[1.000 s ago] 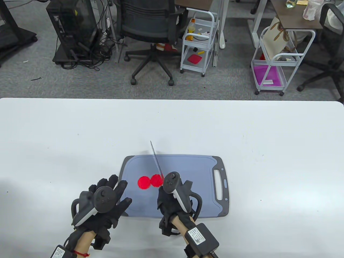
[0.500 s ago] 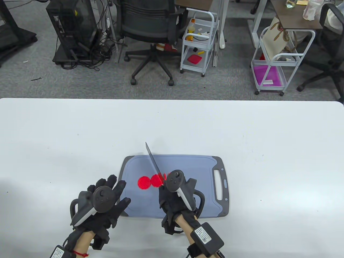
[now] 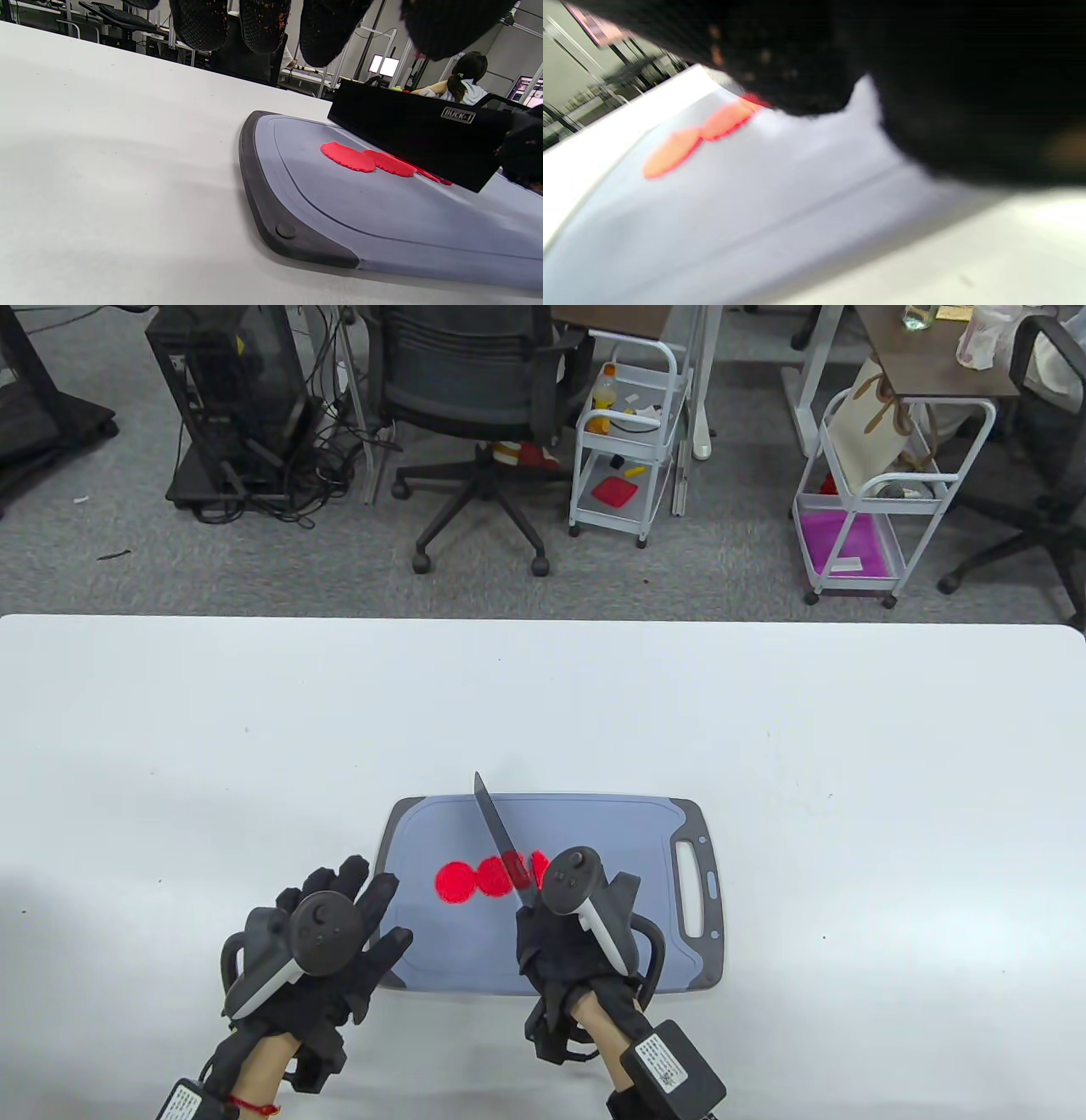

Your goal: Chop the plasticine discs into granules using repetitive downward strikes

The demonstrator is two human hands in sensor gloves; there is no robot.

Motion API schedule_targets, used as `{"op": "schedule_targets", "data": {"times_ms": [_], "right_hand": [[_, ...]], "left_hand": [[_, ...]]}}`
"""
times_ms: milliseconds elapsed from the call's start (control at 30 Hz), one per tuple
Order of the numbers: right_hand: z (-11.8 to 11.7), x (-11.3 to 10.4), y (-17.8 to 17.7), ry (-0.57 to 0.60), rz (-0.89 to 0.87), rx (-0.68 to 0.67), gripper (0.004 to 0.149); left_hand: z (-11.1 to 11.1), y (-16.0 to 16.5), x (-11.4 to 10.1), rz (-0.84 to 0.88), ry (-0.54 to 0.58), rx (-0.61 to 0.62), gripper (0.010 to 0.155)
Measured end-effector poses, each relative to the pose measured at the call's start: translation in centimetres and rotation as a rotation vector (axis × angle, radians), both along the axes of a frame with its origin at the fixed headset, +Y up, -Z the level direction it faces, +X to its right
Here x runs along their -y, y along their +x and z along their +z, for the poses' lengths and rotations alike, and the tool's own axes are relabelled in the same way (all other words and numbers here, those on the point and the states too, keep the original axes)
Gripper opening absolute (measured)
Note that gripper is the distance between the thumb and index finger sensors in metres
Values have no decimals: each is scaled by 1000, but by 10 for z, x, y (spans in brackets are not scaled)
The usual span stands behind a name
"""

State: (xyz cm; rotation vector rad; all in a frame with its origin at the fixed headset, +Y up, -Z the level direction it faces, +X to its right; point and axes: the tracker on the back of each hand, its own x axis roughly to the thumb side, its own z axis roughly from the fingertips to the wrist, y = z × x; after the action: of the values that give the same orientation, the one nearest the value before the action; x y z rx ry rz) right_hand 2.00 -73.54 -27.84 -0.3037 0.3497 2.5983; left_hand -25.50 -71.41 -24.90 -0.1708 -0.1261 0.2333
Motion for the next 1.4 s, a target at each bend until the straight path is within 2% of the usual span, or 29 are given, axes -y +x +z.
{"op": "schedule_targets", "data": {"times_ms": [133,300,400,433,633,767,867,900,933,1067,1200,1400], "right_hand": [[-3,-3,-10,68,19,10,47],[-12,15,-19,31,118,15,47],[-13,11,-15,-55,86,9,47],[-13,13,-14,-52,70,12,47],[-11,12,-14,65,44,21,47],[-13,9,-22,78,48,10,47],[-16,18,-26,25,110,1,47],[-15,16,-25,38,102,2,47],[-16,16,-28,-10,117,1,47],[-12,13,-37,-4,221,-24,47],[-6,14,-25,-40,152,-17,48],[-9,17,-15,-2,59,-7,47]], "left_hand": [[1,-1,0,7,-3,-4,73],[1,0,0,-1,-2,0,73],[1,0,0,-1,-2,-4,73],[1,0,0,2,0,-5,73],[1,2,1,-13,-10,4,73],[0,0,1,-10,-10,-1,73],[0,1,2,-16,-15,0,73],[0,1,2,-13,-16,0,73],[0,1,2,-12,-16,1,73],[1,1,2,-5,-15,2,73],[0,0,2,-7,-21,0,73],[1,2,-1,0,-7,9,73]]}}
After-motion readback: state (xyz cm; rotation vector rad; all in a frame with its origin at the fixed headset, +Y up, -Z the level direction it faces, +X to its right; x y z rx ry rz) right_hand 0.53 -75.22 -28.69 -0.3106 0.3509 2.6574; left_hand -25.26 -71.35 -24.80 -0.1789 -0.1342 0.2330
